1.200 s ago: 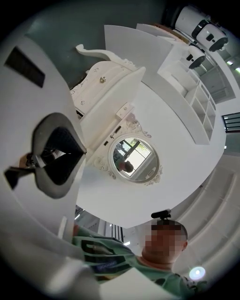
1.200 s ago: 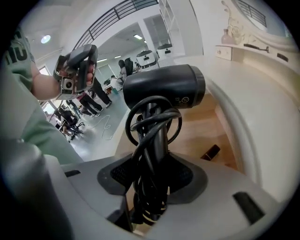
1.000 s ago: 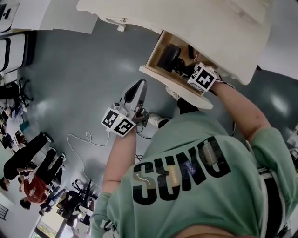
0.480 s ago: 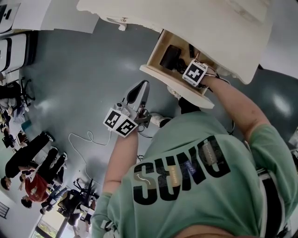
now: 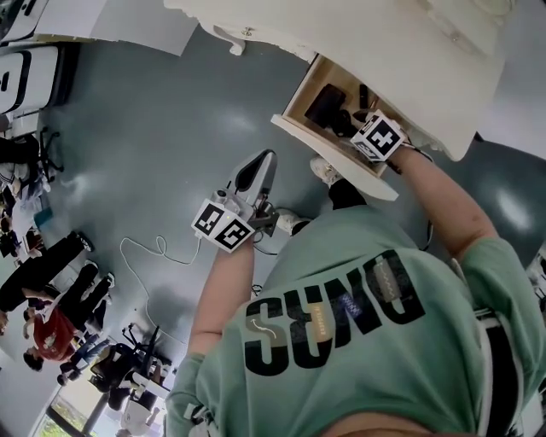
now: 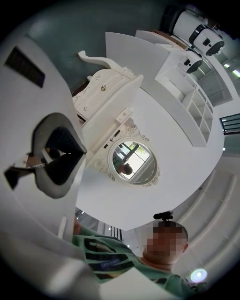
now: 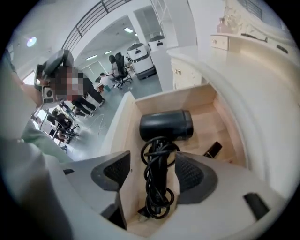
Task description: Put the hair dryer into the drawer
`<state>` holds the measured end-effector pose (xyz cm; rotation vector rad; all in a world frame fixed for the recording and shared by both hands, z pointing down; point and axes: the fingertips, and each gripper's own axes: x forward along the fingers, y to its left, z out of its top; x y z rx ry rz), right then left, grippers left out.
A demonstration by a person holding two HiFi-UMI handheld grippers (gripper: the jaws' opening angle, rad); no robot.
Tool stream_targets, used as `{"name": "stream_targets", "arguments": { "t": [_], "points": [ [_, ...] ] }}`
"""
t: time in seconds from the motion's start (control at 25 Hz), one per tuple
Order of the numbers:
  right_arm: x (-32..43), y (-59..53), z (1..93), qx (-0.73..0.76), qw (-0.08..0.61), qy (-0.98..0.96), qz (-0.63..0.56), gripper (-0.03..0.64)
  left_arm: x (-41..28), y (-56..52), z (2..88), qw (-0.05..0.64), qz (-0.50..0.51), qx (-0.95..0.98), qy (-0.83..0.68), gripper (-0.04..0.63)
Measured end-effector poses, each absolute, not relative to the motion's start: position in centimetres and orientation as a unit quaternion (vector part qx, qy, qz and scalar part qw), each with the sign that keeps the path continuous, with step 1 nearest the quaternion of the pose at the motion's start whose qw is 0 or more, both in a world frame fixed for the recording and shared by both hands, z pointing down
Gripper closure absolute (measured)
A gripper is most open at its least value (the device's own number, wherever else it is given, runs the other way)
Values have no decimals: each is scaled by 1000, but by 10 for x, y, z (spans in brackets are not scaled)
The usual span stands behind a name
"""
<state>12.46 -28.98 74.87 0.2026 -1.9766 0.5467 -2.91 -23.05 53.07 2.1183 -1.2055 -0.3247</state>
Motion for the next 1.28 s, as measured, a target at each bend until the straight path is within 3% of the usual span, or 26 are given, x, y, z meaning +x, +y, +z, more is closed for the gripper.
{"name": "stream_targets", "arguments": {
  "t": [0.08,0.28,0.48,0.8,1.28],
  "points": [
    [112,-295,727,94,475,-844,230,327,-38,-222,529,328,-127,808,-472,591],
    [55,-292,636,85,343,-908,226,417,-76,-188,501,301,-146,794,-508,591],
    [-35,-247,550,-11,256,-945,204,463,-135,-134,462,263,-166,765,-565,591],
    [-165,-137,472,-193,189,-954,126,528,-225,-3,422,168,-178,686,-685,591],
    [-257,-11,397,-281,145,-944,90,621,-289,170,377,100,-203,589,-776,591]
  ]
}}
